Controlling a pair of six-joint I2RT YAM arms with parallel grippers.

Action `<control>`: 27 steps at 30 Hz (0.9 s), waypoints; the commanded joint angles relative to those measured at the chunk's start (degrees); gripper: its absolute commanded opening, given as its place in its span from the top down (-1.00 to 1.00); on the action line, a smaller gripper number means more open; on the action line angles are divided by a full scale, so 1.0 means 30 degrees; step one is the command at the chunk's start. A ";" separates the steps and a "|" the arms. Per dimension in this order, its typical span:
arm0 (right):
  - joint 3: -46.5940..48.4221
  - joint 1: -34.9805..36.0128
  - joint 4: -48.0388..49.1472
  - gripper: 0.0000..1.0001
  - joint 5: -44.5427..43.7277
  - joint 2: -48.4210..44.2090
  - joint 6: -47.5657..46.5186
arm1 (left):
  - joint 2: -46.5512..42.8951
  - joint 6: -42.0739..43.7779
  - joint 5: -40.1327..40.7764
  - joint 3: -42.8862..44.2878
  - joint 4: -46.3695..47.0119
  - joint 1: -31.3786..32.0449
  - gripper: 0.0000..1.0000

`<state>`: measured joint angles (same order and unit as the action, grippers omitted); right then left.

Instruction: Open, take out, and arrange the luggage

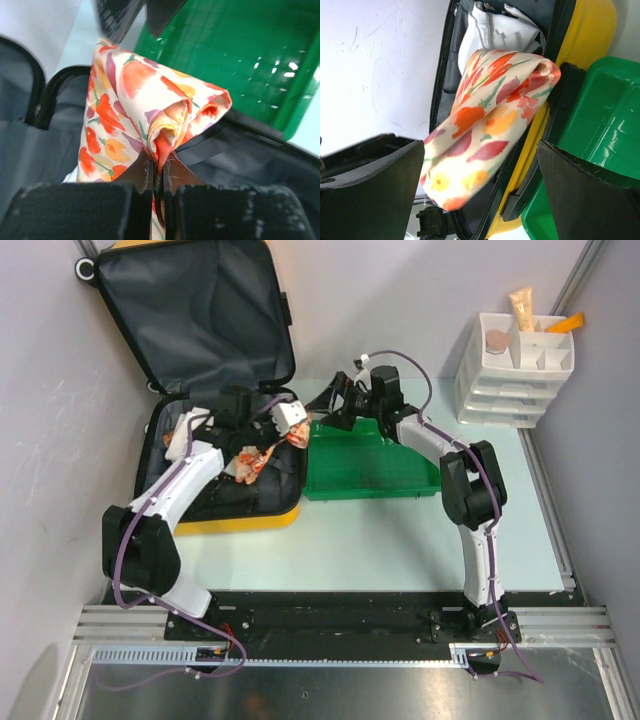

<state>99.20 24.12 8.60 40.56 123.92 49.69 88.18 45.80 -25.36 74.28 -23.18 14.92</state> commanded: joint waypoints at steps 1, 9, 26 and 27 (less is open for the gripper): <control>-0.0631 -0.0129 0.0708 -0.99 0.0163 -0.0319 0.1570 | -0.0068 -0.1905 0.0514 -0.0500 0.2275 0.1877 1.00; -0.3092 -0.1036 -0.0320 -0.99 -0.0746 -0.1110 0.2914 | 0.0635 -0.2816 0.1101 -0.1175 0.3830 0.3640 1.00; -0.2716 -0.0043 0.4252 -0.99 0.3151 -0.0232 0.4706 | 0.0928 -0.2230 0.0897 -0.1908 0.4005 0.4549 1.00; -0.2598 0.0045 0.4194 -0.99 0.3238 -0.0116 0.4648 | 0.0899 -0.2172 0.0867 -0.1996 0.4006 0.4607 0.99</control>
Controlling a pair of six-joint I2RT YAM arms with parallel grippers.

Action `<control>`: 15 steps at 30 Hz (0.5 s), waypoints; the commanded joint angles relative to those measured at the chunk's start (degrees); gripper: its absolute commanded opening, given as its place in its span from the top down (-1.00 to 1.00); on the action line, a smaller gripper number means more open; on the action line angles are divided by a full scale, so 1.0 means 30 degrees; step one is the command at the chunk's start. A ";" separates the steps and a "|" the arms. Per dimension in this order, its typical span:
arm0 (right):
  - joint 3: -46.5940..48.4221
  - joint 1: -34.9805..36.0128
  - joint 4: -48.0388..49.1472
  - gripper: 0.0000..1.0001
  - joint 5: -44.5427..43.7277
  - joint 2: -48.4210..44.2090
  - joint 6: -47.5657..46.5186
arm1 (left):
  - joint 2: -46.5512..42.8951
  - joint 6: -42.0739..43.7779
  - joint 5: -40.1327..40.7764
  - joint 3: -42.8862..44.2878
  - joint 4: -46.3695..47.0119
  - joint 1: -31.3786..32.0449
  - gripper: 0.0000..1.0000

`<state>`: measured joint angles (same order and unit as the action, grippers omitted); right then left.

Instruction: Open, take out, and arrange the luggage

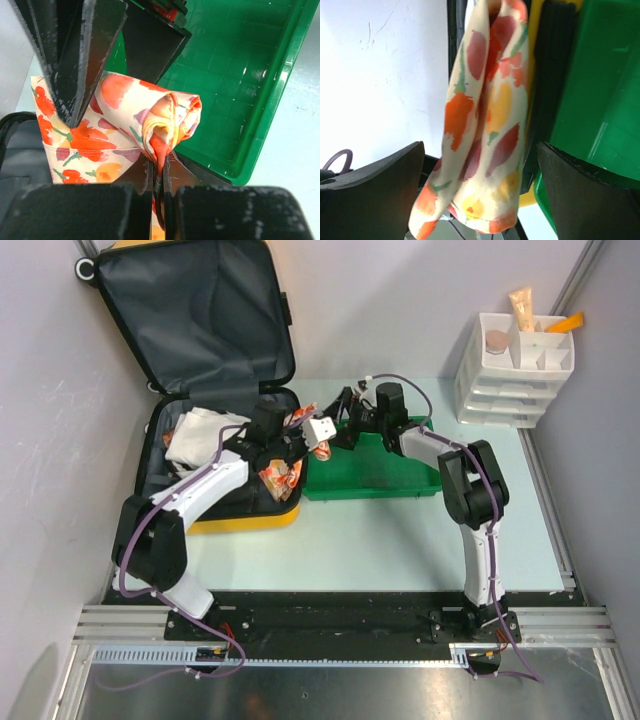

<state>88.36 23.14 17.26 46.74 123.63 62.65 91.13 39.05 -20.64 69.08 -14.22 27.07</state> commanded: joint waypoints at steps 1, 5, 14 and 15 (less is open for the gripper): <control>0.1191 0.0432 0.1280 -0.99 0.1322 0.0096 0.0240 | -0.0114 0.0138 -0.0707 -0.0321 0.1019 0.0557 1.00; 0.1340 0.0608 0.0928 -0.49 0.1295 0.0127 -0.0054 | -0.0231 0.0197 -0.0531 -0.0438 0.1048 0.0615 1.00; 0.0753 0.0024 -0.1471 1.00 0.0563 -0.0984 -0.2191 | -0.0844 -0.0503 0.0316 -0.0643 0.1107 0.0586 0.58; 0.0724 -0.0297 -0.1707 1.00 0.0359 -0.1132 -0.2802 | -0.1049 -0.0680 0.0667 -0.0672 0.0961 0.0586 0.37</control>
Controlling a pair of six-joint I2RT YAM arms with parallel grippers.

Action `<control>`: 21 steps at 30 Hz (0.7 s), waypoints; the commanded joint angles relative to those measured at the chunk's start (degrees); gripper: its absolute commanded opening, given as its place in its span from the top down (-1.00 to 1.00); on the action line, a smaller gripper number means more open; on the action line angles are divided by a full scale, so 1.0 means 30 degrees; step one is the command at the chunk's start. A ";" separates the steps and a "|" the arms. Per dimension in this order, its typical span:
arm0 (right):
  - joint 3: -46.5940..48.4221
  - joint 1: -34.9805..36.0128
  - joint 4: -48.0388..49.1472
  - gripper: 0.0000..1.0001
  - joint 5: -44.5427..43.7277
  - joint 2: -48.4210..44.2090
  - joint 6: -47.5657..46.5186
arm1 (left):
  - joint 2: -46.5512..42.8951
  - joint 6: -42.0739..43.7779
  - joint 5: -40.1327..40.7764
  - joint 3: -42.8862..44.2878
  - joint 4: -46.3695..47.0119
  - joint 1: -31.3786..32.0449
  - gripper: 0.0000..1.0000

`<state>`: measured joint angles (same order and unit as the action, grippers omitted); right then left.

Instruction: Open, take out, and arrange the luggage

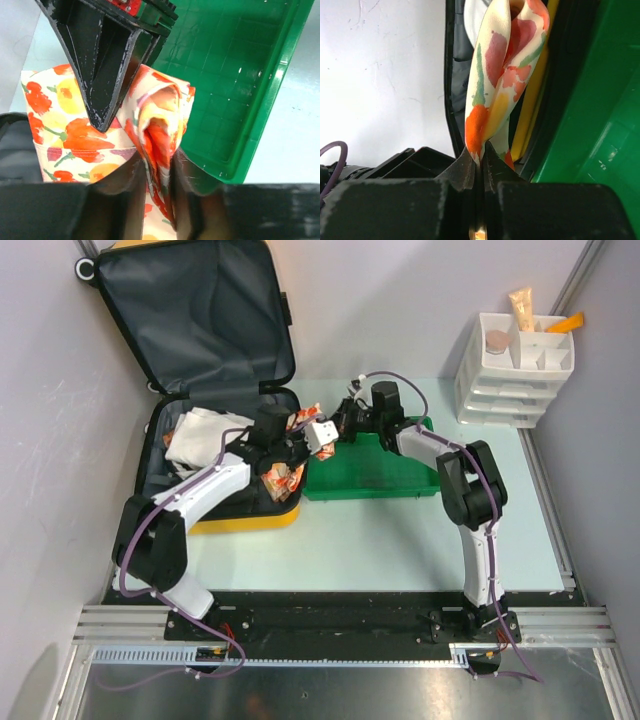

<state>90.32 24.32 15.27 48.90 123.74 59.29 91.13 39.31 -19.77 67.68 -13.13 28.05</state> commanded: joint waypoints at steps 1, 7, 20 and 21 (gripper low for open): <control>0.0039 -0.0896 -0.1307 1.00 -0.0451 -0.1402 -0.2208 | -0.1283 -0.0856 0.0698 -0.0293 0.0422 0.0229 -0.13; -0.1653 -0.2944 -0.4355 1.00 -0.1271 -0.3160 -0.5869 | -0.3628 -0.1706 0.0554 -0.0734 -0.0399 -0.0766 -0.88; -0.3711 -0.6668 -0.7955 1.00 -0.3233 -0.1934 -1.4718 | -0.3456 -0.2848 0.1579 -0.0880 -0.1484 -0.3195 -0.94; -0.3711 -0.7047 -0.8250 1.00 -0.3554 -0.1873 -1.5390 | -0.3338 -0.2994 0.1725 -0.0822 -0.1600 -0.3402 -0.94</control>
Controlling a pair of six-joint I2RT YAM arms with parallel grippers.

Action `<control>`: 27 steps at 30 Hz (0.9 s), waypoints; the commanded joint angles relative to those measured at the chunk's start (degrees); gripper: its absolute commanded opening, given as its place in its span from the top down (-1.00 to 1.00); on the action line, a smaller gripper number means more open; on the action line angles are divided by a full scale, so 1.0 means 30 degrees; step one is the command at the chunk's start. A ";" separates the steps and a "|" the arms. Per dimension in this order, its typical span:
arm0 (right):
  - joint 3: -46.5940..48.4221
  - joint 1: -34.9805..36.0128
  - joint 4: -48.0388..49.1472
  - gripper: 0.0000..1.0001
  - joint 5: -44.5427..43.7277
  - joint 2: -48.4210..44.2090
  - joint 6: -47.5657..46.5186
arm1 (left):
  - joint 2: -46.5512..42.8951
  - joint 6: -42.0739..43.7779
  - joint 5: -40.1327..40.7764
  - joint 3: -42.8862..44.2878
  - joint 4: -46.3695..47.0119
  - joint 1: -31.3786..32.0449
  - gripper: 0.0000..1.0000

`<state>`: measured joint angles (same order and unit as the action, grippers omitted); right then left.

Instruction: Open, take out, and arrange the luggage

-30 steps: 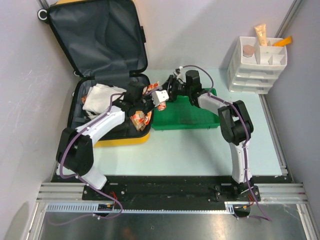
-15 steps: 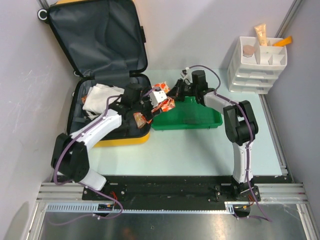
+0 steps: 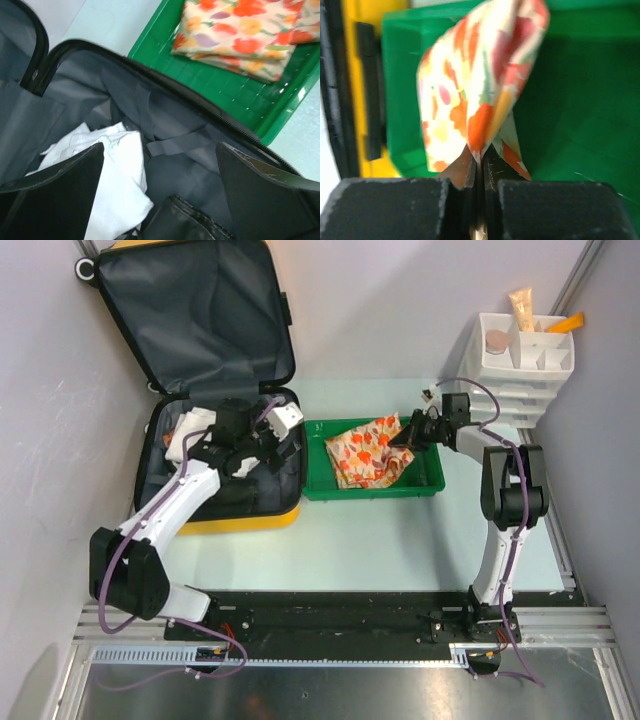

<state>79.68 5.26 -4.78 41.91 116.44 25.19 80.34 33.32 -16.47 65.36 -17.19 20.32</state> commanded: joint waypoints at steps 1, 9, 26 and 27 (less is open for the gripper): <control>-0.0163 -0.0842 -0.1804 1.00 -0.1371 0.0619 -0.4379 | 0.0379 -0.1145 0.0800 0.0038 -0.0304 -0.0999 -0.95; -0.0486 -0.1108 -0.3535 0.16 -0.2014 -0.0140 -0.4473 | 0.2367 -0.3224 0.1447 0.1881 -0.1532 -0.3576 -0.96; -0.0515 0.0209 -0.2657 -0.83 -0.3980 -0.3803 -0.3124 | 0.6267 -0.4193 0.4577 0.2150 0.0510 -0.4166 -0.99; -0.0515 0.0269 -0.2482 -0.84 -0.3951 -0.3921 -0.3123 | 0.6413 -0.4048 0.4988 0.2003 0.0892 -0.4049 -0.97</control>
<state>77.69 4.19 -15.40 30.87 108.90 15.00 98.98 23.57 -5.02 71.68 -21.93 7.03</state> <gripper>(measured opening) 0.916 0.994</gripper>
